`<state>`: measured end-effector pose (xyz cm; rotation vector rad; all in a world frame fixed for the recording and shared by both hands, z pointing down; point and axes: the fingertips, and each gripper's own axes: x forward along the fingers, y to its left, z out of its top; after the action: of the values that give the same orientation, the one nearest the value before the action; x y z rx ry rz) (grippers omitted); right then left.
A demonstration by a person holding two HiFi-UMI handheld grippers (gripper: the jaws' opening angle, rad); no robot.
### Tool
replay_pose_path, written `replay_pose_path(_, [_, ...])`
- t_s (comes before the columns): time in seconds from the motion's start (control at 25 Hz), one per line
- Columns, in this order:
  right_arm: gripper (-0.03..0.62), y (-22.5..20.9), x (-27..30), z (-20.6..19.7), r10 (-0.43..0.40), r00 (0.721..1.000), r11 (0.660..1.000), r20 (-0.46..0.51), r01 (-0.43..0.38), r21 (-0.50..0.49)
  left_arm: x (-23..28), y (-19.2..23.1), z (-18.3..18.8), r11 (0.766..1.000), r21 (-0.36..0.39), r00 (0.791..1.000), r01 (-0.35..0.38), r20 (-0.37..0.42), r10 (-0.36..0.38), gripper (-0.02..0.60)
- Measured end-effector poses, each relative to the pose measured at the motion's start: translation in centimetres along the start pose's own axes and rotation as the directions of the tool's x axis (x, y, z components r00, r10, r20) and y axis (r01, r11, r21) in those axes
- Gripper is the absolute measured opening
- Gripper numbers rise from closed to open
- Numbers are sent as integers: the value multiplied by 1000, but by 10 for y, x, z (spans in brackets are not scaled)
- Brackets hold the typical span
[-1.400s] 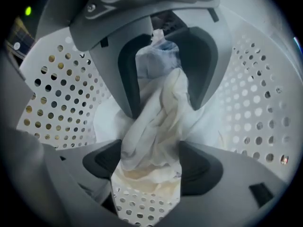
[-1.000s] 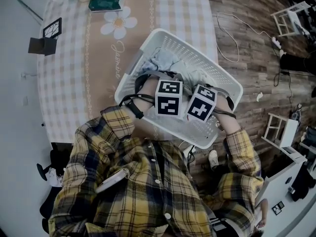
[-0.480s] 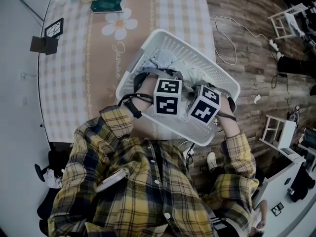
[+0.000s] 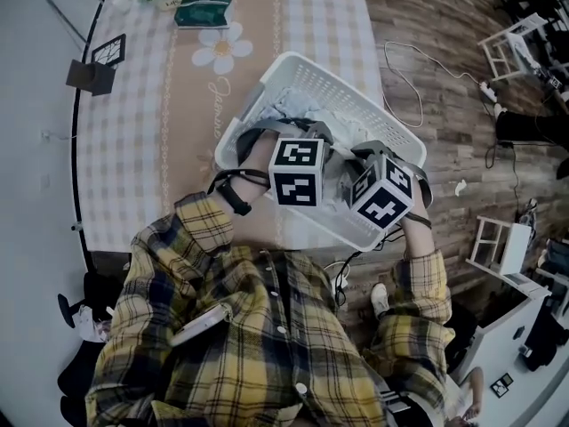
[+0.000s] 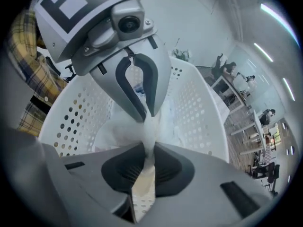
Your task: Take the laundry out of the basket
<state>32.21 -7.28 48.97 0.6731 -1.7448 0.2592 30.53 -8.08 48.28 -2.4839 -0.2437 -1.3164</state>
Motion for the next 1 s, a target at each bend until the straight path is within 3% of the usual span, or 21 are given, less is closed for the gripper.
replay_pose_path(0.24, [69,-3,-35,11,-81,990,993,119,70,92,-30,2,17,996,-27,996,-82,40,83,55])
replay_pose_path(0.48, [67,-4,-68,24,-178,960,974,217,142,175,-60,4,31,986,-59,983,-156,91,161,55])
replay_pose_path(0.76, [67,-12,-119,43,-284,896,939,342,188,288,-111,11,56,962,-85,948,-258,169,269,55])
replay_pose_path(1.0, [67,-13,-151,89,-365,829,915,423,237,326,-164,19,47,937,-119,906,-330,239,349,55])
